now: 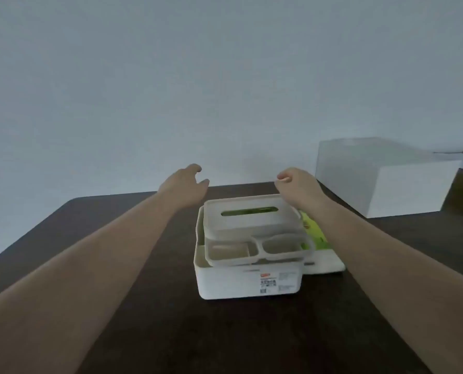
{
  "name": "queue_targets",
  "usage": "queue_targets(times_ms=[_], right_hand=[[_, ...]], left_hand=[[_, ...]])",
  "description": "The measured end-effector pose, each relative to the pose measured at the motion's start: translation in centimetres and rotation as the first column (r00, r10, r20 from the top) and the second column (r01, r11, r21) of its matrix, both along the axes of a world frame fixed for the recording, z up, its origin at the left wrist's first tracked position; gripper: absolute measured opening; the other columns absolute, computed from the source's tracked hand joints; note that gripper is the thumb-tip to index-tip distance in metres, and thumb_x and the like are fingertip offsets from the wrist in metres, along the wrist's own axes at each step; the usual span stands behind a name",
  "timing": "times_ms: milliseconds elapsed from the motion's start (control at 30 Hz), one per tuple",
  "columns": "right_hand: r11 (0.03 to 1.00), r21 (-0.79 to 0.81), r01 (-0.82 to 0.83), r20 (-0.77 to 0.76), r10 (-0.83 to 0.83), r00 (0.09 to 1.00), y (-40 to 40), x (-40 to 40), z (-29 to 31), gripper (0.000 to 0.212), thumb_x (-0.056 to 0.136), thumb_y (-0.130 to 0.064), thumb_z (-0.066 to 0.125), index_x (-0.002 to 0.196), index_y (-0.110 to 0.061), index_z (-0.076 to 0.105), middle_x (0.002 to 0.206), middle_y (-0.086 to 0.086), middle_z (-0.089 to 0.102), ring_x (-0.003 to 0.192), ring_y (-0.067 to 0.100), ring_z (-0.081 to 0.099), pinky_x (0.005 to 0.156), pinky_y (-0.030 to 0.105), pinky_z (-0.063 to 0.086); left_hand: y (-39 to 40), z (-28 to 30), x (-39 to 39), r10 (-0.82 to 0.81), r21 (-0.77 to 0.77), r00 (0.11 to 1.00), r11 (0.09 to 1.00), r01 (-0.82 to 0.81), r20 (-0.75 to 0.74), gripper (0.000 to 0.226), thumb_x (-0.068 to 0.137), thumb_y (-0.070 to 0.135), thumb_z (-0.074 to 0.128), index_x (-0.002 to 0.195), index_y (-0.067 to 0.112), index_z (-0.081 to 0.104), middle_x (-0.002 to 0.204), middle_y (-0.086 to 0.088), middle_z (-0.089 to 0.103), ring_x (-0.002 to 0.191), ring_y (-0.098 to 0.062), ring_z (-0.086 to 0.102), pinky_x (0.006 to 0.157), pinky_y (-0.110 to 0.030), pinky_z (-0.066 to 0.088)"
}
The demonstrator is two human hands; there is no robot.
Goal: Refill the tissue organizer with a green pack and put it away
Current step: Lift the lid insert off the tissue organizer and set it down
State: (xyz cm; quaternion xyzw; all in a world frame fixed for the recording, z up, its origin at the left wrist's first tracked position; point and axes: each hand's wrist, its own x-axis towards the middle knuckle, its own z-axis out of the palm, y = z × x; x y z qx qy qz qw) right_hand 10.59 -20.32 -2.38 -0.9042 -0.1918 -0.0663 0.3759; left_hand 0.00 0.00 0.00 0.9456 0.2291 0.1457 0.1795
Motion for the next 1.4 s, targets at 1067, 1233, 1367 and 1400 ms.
queue_targets(times_ms=[1067,1233,1367,1400], right_hand=[[0.989,0.112,0.095,-0.076,-0.086,0.993,0.0,-2.8,1.1,0.037,0.083,-0.005,0.050,0.050,-0.013,0.037,0.049,0.005,0.034,0.055,0.024,0.036,0.047,0.026,0.029],[0.988,0.148,0.038,-0.103,-0.023,0.994,3.1,-2.6,2.5,0.038,0.086,-0.004,0.049,0.051,-0.011,0.037,0.050,0.006,0.035,0.049,0.022,0.035,0.049,0.025,0.030],[0.996,0.083,-0.033,-0.106,0.042,0.994,6.5,-3.1,3.3,0.032,0.083,0.002,0.047,0.055,-0.010,0.037,0.053,0.006,0.034,0.046,0.020,0.032,0.043,0.024,0.023],[0.996,0.073,-0.057,-0.109,0.064,0.992,7.4,-3.3,3.4,0.030,0.082,0.002,0.046,0.056,-0.010,0.037,0.053,0.006,0.034,0.046,0.019,0.032,0.043,0.025,0.022]], left_hand=[[1.3,-0.8,-2.8,0.312,-0.848,0.915,0.527,0.055,0.254,0.018,0.078,0.012,0.072,0.068,0.009,0.057,0.064,-0.005,0.052,0.052,-0.015,0.042,0.050,-0.025,0.036],[4.0,-1.2,-2.9,0.410,-0.870,0.861,0.488,0.072,0.301,0.011,0.079,0.000,0.065,0.072,0.006,0.060,0.067,-0.009,0.055,0.056,-0.017,0.049,0.058,-0.027,0.045],[6.4,-1.5,-4.0,0.454,-0.853,0.827,0.519,0.057,0.331,0.018,0.080,-0.004,0.061,0.066,0.006,0.056,0.065,-0.010,0.051,0.056,-0.019,0.045,0.062,-0.029,0.044],[7.2,-1.7,-4.3,0.472,-0.851,0.819,0.525,0.037,0.326,0.019,0.079,-0.005,0.060,0.065,0.007,0.055,0.064,-0.011,0.051,0.055,-0.020,0.044,0.064,-0.031,0.045]])
